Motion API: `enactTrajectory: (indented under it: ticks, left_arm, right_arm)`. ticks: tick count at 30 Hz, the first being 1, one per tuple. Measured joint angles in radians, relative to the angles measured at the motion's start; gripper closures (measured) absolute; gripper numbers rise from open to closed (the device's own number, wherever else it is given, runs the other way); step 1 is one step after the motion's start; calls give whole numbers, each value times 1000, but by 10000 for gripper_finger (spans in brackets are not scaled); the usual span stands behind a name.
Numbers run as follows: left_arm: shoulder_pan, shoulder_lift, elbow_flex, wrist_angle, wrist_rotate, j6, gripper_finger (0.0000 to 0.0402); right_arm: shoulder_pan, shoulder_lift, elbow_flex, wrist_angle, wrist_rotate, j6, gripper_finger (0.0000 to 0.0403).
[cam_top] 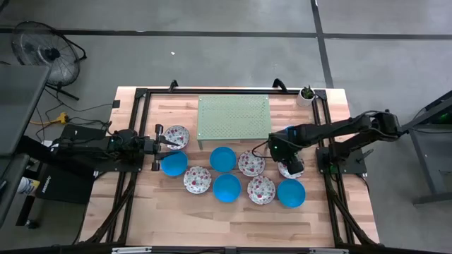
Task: Pick & Place Mini bowls
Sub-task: Put the red patterned bowl on the shelf
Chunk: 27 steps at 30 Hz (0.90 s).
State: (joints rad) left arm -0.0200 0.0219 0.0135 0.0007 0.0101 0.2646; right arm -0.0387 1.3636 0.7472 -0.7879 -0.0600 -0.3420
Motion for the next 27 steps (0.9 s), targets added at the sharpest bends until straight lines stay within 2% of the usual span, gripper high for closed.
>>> enactTrajectory:
  ticks: [7,21,27]
  left_arm:
    - [0,0,0,0,0,0,278]
    - [0,0,0,0,0,0,278]
    - [0,0,0,0,0,0,278]
  right_arm:
    - [0,0,0,0,0,0,269]
    - [-1,-4,2,-7,-16,1,389]
    - [-22,-30,0,-13,-31,56,386]
